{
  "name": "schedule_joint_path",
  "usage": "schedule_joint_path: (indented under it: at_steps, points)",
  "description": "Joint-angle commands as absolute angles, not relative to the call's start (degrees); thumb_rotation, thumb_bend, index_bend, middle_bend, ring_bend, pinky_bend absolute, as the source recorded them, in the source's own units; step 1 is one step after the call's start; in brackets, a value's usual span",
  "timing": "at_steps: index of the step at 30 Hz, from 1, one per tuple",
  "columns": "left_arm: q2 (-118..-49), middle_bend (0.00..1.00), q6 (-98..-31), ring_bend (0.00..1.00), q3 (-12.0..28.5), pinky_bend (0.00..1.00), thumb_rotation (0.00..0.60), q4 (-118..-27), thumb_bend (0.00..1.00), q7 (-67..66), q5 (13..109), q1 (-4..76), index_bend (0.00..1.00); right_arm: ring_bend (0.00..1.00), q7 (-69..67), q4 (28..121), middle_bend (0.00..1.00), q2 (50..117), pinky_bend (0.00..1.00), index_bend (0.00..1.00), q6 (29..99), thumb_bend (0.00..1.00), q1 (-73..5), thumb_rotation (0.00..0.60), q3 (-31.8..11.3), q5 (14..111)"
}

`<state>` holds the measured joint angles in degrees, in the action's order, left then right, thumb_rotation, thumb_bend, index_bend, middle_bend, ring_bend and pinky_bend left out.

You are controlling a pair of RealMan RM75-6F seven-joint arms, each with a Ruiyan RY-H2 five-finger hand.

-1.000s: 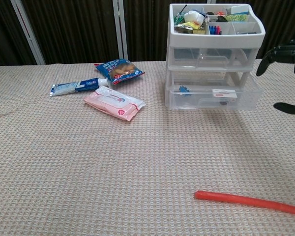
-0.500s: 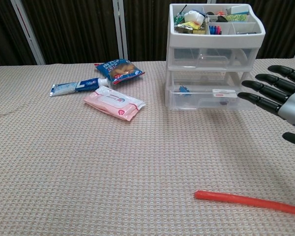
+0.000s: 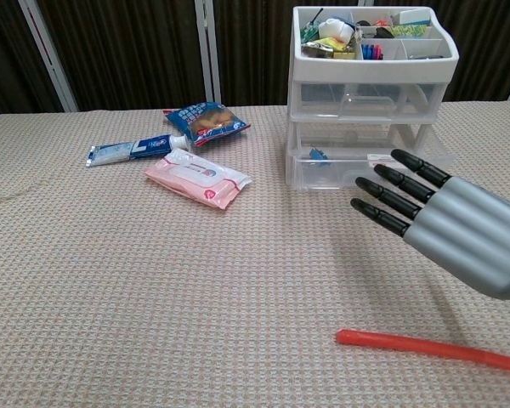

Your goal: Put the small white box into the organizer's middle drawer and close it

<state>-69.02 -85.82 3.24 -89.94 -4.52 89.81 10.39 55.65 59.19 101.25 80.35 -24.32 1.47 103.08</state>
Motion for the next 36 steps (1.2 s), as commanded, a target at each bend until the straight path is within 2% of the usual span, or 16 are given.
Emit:
schedule_joint_path:
  at_steps: [1,13,36]
  points:
    - [-69.00,0.00,-85.77,0.00,3.28,0.00,0.600,-89.94,0.01,-4.52,89.77,10.43,0.03,0.00,58.96,56.32,0.00,103.67,0.00,0.05,78.49,0.19,-24.81,0.600,0.23,102.08]
    - [-68.87,0.00,-85.46,0.00,3.39,0.00,0.600,-90.17,0.01,-4.26,89.34,10.49,0.03,0.00,62.81,51.29,0.00,107.50,0.00,0.06,75.62,0.19,-26.35,0.600,-2.15,99.75]
    - [-68.52,0.00,-84.60,0.00,3.60,0.00,0.600,-90.80,0.01,-3.86,88.20,10.61,0.03,0.00,63.17,46.21,0.00,110.82,0.00,0.07,72.59,0.19,-29.10,0.600,-6.74,94.12]
